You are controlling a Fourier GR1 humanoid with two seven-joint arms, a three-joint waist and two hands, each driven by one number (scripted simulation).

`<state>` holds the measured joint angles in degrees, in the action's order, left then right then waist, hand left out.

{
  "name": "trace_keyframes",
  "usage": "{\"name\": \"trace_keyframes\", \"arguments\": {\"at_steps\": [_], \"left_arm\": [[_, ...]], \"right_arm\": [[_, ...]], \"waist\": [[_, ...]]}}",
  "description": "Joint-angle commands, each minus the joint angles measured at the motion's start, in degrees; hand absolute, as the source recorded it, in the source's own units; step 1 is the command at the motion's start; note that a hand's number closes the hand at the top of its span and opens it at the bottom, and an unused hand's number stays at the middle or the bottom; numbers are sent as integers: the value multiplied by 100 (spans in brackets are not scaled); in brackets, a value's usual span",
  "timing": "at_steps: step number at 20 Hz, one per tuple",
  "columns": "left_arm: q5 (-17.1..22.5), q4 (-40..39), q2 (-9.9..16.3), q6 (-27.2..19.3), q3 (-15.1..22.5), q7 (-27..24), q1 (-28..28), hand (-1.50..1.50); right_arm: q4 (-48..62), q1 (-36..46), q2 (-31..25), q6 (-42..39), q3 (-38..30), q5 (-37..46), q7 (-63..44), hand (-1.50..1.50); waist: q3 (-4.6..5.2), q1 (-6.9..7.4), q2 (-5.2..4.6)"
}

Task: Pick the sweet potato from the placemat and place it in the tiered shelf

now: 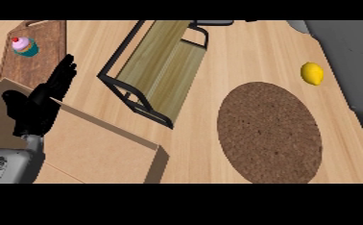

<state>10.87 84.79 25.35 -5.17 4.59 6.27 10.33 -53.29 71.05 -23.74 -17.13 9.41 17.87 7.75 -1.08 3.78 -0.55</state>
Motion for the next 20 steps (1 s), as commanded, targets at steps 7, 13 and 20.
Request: {"name": "trace_keyframes", "arguments": {"at_steps": [7,13,20], "left_arm": [[-329,-248,-569,235,914,-141,-575,0],[-314,-290,-457,373,793,-106,-476,0],[-383,-250,-556,402,822,-103,-421,0]], "right_arm": [[1168,862,914,540,415,643,188,150],[1862,1227,1475,545,625,861,272,150],[2604,1123,2071,254,306,440,550,150]], "waist": [[129,78,-131],[130,45,-128],[125,32,-208]]}}
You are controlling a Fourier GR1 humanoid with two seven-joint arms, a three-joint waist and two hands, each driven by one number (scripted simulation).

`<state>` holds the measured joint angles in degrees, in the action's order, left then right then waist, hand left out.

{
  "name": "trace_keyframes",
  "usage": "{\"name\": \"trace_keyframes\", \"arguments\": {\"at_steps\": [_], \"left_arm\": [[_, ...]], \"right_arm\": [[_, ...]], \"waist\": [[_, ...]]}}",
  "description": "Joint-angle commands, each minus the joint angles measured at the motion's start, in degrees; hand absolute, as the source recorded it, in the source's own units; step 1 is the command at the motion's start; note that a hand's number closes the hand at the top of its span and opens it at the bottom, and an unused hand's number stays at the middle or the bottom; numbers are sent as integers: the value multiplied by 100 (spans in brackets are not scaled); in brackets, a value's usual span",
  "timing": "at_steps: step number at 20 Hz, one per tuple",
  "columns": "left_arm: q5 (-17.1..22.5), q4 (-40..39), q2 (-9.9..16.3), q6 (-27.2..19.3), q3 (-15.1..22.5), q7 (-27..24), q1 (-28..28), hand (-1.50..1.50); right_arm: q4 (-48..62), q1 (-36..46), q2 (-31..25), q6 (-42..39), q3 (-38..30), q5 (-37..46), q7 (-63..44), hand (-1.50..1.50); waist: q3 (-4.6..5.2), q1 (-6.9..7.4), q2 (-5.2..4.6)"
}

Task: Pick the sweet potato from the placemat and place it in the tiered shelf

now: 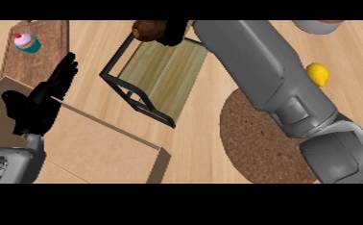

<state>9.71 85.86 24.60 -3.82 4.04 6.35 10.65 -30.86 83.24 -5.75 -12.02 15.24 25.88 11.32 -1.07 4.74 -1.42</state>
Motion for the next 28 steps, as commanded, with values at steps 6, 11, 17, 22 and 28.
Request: {"name": "trace_keyframes", "arguments": {"at_steps": [6,11,17,22,28], "left_arm": [[-226,-192,-387,385,800,144,-334,0],[-229,-338,-521,358,710,133,-359,0],[-219,-233,-425,427,598,182,-392,0],[-291,-182,-513,339,564,138,-534,0],[-342,70,-489,362,563,327,-503,0]], "right_arm": [[1049,-170,566,-1236,-1375,-1901,-482,-150],[1252,99,570,-1124,-2073,-2620,-527,-150],[1335,337,219,10,-2793,-3038,-483,-150],[1427,329,-592,532,-3159,-3167,-462,-150],[1809,23,-1655,201,-3151,-3009,-689,-150]], "waist": [[120,77,-115],[120,-19,-89],[122,-107,-101],[123,-193,-136],[107,-160,-200]]}}
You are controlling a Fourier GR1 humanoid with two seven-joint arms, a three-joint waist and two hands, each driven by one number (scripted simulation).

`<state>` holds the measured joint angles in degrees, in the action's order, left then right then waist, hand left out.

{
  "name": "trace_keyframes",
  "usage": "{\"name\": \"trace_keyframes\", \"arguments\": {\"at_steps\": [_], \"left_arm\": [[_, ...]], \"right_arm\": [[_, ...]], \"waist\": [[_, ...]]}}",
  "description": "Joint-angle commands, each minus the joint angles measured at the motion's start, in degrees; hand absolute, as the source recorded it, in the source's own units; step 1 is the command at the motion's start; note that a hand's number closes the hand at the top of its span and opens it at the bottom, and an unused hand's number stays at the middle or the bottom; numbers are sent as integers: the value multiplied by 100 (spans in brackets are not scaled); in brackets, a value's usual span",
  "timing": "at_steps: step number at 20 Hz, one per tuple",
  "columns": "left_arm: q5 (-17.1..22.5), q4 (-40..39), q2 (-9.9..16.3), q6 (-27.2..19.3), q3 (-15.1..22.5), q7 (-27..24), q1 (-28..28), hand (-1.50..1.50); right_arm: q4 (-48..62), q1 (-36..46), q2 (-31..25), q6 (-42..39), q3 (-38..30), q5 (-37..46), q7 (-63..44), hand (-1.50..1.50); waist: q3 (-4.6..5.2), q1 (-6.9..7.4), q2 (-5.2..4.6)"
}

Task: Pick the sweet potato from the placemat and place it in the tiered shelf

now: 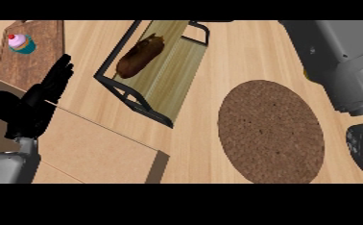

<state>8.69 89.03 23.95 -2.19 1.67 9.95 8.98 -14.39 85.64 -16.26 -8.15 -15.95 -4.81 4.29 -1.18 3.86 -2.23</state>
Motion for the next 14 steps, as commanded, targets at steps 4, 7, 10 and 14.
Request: {"name": "trace_keyframes", "arguments": {"at_steps": [4,7,10,14], "left_arm": [[-252,-322,-405,348,725,-247,-474,0],[-227,-232,-439,297,714,-3,-225,0],[-269,-303,-456,334,677,-121,-354,0],[-292,-235,-506,365,703,-66,-258,0]], "right_arm": [[197,-302,-1025,-643,-89,34,198,-150],[171,-495,-1211,-1005,-58,83,594,-150],[228,-467,-1495,-1351,-67,90,570,-150],[224,-481,-1625,-1689,43,217,804,-150]], "waist": [[120,25,-122],[103,52,-193],[110,95,-172],[108,179,-192]]}}
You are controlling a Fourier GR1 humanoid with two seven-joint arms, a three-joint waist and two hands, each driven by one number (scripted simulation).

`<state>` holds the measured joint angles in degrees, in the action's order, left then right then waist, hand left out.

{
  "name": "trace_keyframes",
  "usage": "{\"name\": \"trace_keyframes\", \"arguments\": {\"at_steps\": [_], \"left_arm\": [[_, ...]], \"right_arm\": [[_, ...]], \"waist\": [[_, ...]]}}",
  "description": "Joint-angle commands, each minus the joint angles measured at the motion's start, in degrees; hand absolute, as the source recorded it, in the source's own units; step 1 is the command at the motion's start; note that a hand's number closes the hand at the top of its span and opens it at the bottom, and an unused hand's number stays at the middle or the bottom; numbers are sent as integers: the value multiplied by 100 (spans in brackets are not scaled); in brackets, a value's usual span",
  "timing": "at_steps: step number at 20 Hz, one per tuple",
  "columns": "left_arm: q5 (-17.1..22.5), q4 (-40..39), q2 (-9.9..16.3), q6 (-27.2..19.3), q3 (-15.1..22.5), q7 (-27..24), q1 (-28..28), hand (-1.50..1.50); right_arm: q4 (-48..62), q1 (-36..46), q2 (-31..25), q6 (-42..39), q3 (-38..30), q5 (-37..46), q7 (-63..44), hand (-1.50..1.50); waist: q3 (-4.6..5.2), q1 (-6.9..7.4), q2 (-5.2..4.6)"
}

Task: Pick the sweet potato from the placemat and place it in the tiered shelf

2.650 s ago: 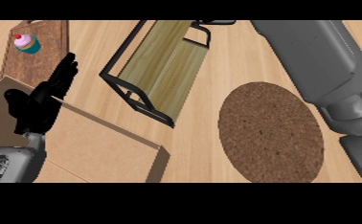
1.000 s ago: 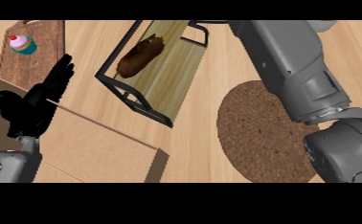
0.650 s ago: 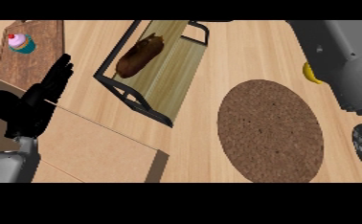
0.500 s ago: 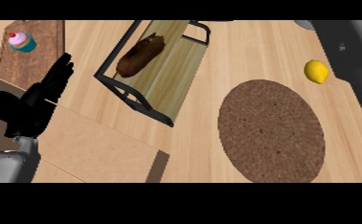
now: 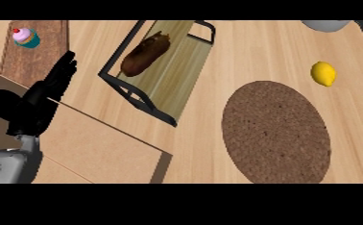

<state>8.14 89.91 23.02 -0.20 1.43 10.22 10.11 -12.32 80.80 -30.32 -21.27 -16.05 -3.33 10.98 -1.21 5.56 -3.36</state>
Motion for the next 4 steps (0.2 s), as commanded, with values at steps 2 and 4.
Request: {"name": "trace_keyframes", "arguments": {"at_steps": [2,4], "left_arm": [[-265,-241,-373,228,759,-43,-395,0],[-209,-393,-313,327,631,-128,-333,0]], "right_arm": [[56,-209,-318,-497,147,186,312,-150],[106,-188,-433,-556,183,246,291,-150]], "waist": [[104,44,-98],[114,36,-114]]}}
